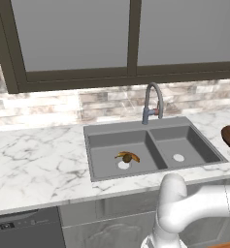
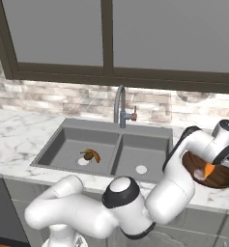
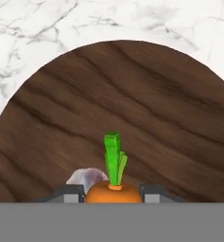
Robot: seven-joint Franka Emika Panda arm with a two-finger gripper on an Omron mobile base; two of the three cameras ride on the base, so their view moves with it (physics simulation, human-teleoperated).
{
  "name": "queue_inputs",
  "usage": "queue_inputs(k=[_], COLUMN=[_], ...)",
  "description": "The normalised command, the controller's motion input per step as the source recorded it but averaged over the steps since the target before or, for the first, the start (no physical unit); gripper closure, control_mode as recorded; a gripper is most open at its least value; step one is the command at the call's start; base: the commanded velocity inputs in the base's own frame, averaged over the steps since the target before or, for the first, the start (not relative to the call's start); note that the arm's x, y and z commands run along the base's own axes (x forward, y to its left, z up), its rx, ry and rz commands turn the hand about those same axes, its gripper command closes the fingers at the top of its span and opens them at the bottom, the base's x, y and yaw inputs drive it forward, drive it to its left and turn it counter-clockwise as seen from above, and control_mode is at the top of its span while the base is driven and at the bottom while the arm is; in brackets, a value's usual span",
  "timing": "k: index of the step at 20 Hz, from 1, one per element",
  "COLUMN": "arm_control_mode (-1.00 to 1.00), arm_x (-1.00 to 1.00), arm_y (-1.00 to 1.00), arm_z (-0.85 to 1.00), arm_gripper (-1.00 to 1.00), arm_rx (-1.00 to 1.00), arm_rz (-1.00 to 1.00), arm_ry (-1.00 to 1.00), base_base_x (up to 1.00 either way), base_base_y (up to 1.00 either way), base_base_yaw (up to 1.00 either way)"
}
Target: There is a mixed pile of frozen fruits and vegetables on the counter. Locate all the frozen vegetables and place the items in a bowl on the counter. Take all the frozen fruits and defrost them in a running sink.
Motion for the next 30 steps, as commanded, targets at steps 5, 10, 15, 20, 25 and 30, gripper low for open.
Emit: queue_inputs(k=[5,10,15,20,25,30], arm_control_mode=[-1.0,-1.0,-1.0,-1.0,-1.0,-1.0], arm_x=[0.02,0.11,0.28,0.3,0.25,0.11], arm_y=[-0.09,-0.01,-0.08,-0.19,-0.25,-0.11], arm_z=[-0.26,-0.23,-0.12,-0.06,-0.11,-0.1], arm_gripper=[1.0,1.0,1.0,1.0,1.0,-1.0], arm_rx=[0.0,0.0,0.0,0.0,0.0,0.0], arm_rz=[0.0,0.0,0.0,0.0,0.0,0.0], arm_ry=[0.0,0.0,0.0,0.0,0.0,0.0], base_base_x=[0.0,0.0,0.0,0.0,0.0,0.0], base_base_y=[0.0,0.0,0.0,0.0,0.0,0.0], base_base_yaw=[0.0,0.0,0.0,0.0,0.0,0.0])
